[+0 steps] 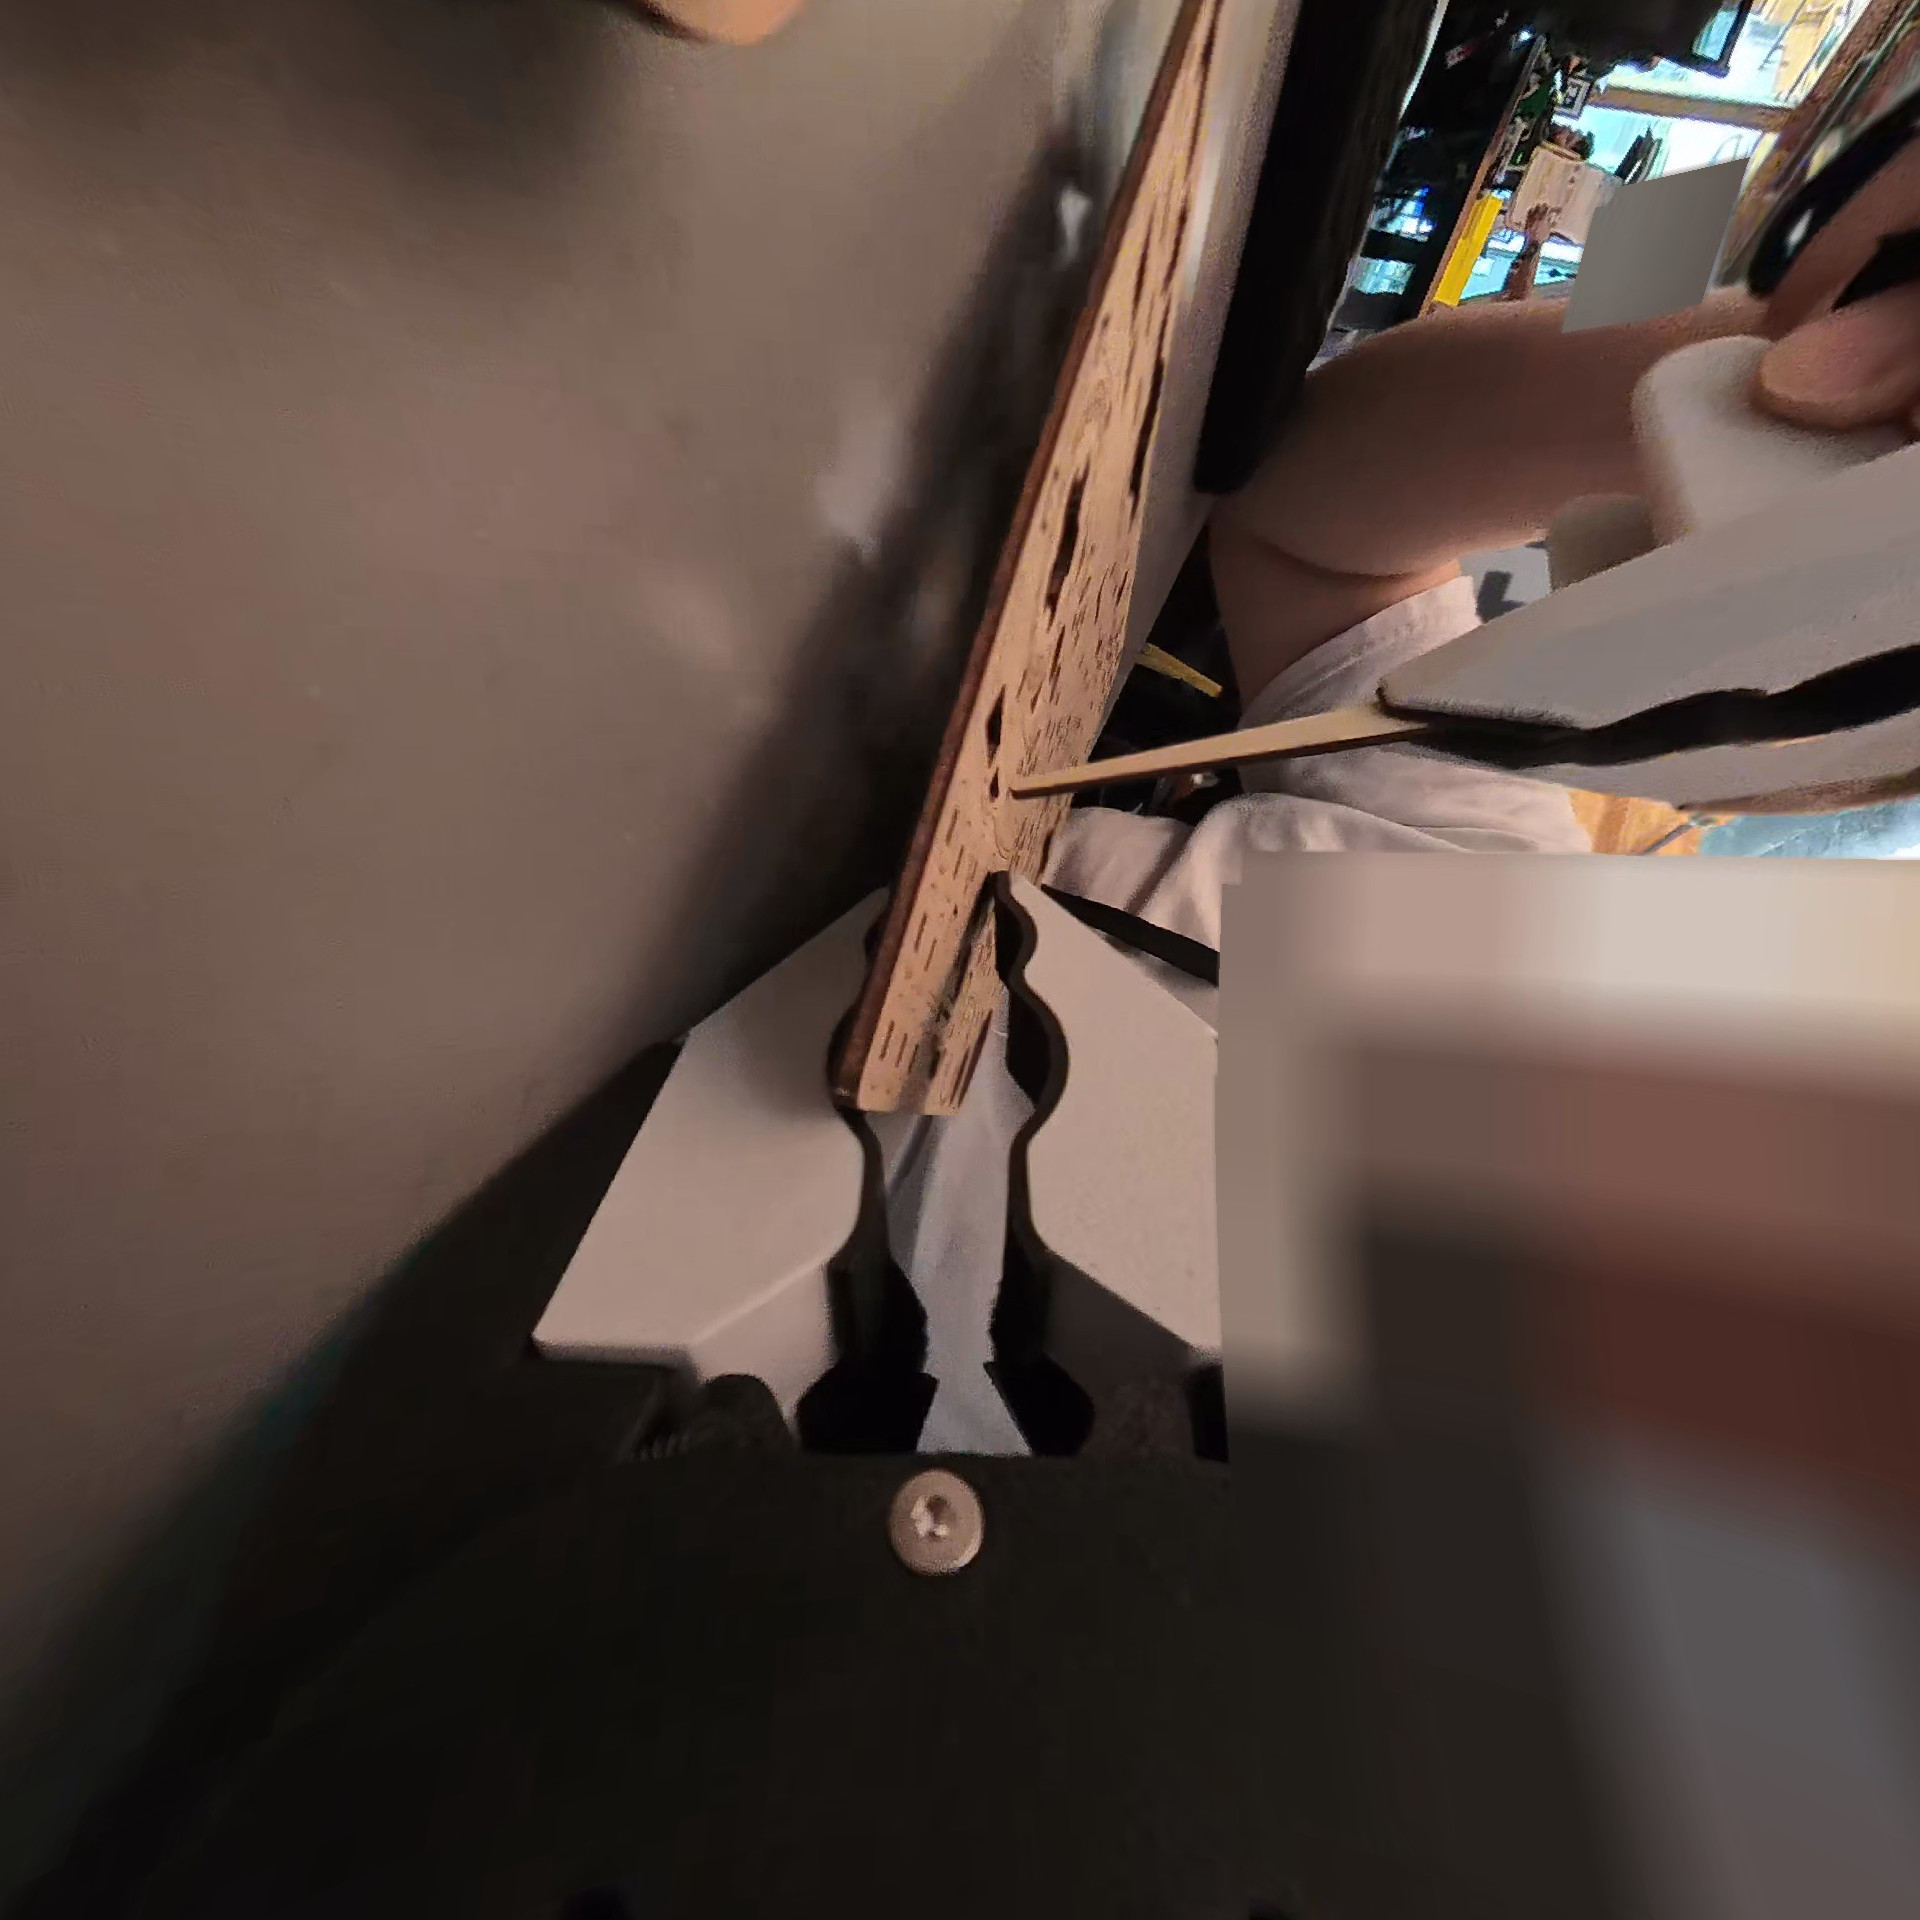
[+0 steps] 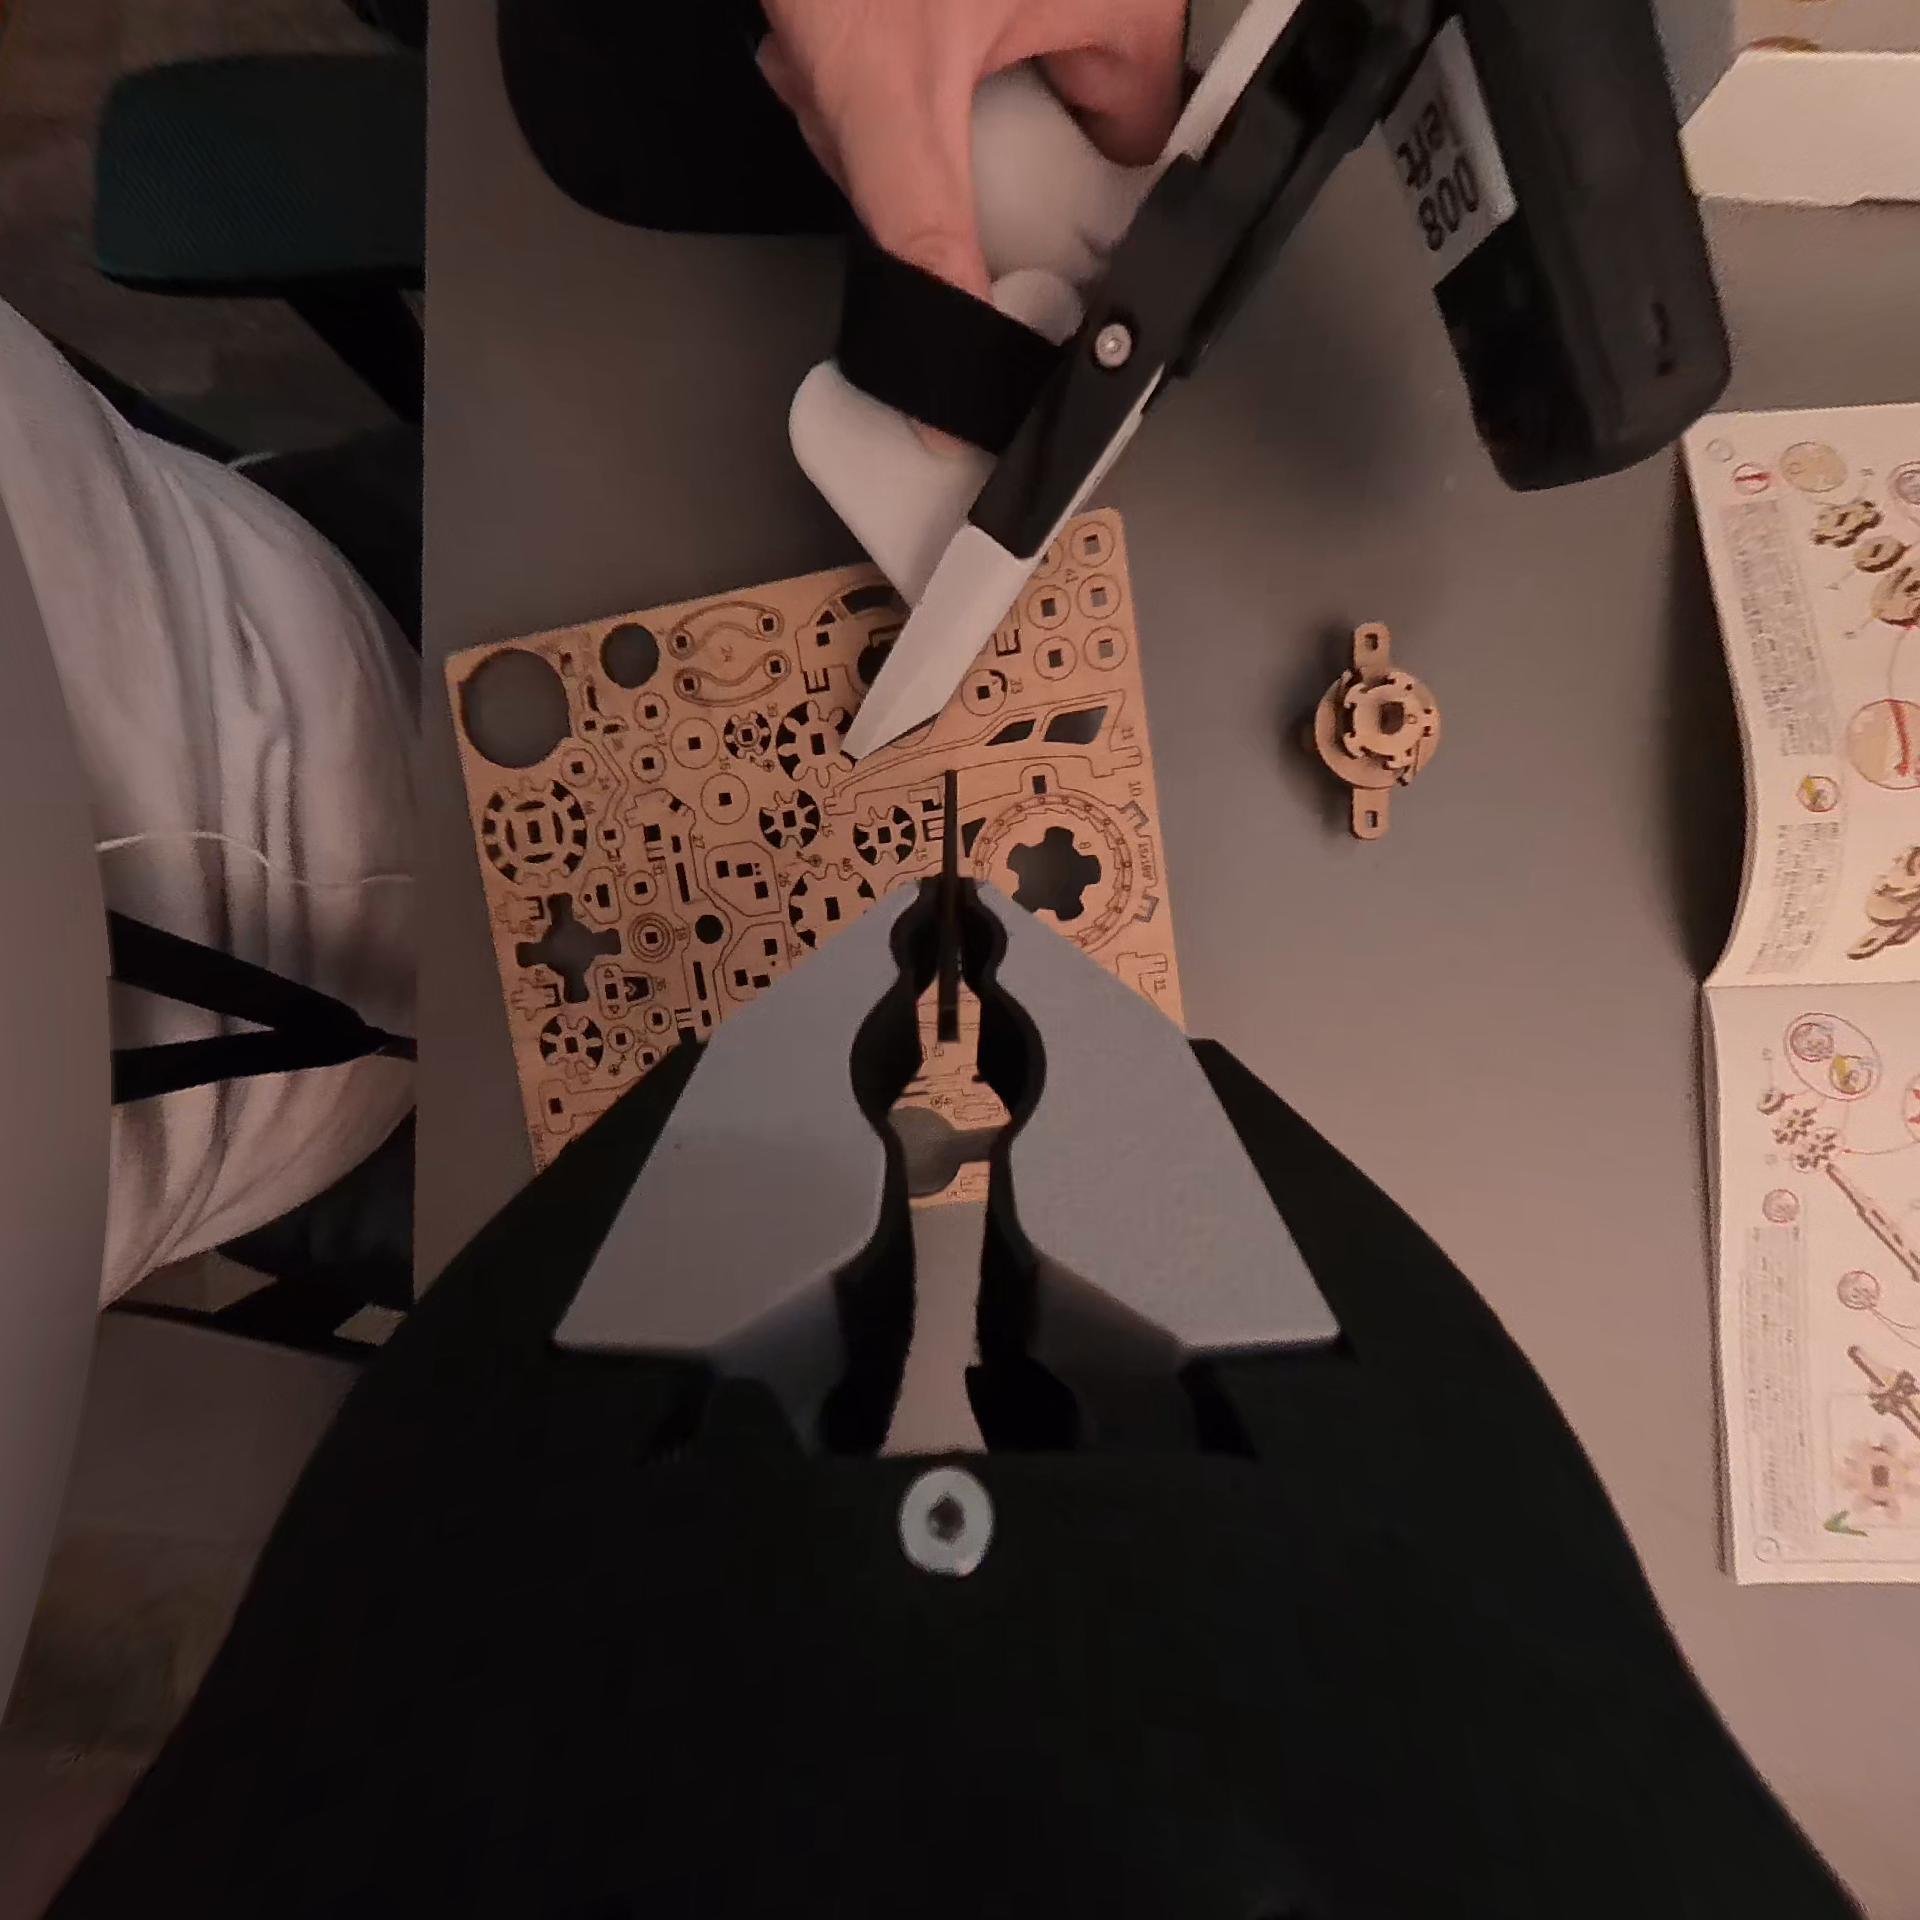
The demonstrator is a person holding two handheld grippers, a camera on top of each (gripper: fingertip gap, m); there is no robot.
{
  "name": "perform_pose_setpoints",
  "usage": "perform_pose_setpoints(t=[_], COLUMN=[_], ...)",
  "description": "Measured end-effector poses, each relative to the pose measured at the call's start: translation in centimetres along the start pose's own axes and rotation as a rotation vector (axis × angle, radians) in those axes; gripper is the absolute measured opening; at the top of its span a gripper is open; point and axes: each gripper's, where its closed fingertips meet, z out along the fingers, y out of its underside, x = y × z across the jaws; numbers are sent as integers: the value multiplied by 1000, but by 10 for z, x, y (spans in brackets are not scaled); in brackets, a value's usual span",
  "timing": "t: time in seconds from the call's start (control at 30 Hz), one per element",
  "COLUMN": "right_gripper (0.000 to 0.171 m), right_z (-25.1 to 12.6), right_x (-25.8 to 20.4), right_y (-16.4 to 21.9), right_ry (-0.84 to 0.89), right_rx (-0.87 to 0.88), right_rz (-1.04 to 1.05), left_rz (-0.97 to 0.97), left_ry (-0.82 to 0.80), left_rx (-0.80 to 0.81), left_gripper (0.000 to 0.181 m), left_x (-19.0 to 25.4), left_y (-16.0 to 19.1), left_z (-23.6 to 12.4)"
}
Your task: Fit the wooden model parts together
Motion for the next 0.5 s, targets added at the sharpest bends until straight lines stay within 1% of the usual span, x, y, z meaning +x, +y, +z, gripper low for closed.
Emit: perform_pose_setpoints(t=[0.03, 0.2, 0.3, 0.5], right_gripper=[3, 2, 3, 2], right_z=[0, -3, 0, 0], right_x=[-1, -3, -2, -1], right_y=[1, -2, 4, -3], right_ry=[-6, -37, -36, -73], right_rx=[-16, -47, -118, -168], right_rz=[-3, -2, -5, -12], left_rz=[-19, -60, -75, -104], left_ry=[8, 9, 9, 7], left_rx=[-7, -30, -37, -46], left_gripper=[14, 14, 13, 14], left_x=[0, 0, 0, 0], left_y=[1, 2, 2, 2], left_z=[1, 2, 2, 2])
